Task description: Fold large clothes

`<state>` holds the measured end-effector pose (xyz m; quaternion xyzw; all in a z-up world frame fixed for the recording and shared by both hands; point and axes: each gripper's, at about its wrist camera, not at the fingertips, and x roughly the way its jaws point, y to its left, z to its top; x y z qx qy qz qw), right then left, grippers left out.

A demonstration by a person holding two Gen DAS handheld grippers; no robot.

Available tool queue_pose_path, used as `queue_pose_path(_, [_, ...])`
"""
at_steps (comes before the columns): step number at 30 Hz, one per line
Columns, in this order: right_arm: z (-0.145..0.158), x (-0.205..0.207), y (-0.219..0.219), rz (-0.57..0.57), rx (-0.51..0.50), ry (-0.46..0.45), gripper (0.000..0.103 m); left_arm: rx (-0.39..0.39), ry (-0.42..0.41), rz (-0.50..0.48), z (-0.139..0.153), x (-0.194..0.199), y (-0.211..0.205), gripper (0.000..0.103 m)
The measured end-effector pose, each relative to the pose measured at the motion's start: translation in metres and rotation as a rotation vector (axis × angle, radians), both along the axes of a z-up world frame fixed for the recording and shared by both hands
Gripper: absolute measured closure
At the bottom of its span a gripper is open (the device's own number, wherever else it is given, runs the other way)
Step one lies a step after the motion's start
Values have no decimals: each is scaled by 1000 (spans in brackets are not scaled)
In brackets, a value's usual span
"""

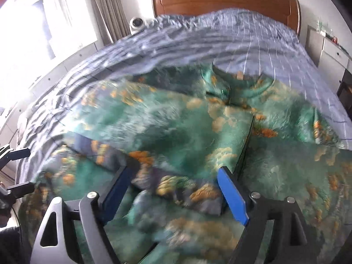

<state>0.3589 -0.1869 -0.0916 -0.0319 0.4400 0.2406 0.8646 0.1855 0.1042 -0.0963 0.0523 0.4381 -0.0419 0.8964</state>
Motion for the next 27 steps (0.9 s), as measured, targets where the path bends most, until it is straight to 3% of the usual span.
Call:
queue_pose_path(11, [44,-92,-15,-1,-56,-110,20,-79,-14,31,2,-17,-4,7])
queue_pose_path(18, [50,-133,-37,-29,-103,-171,20,-69,-13,39,0,-31,-10,7])
queue_pose_path(21, [45,-145,-67,-98,-119,-166,20,-75,-17,71,0,-40,2,6])
queue_pose_path(27, [24,-158,-152,-300,-115,-62,20,-107,28,197,-14,-58,55,6])
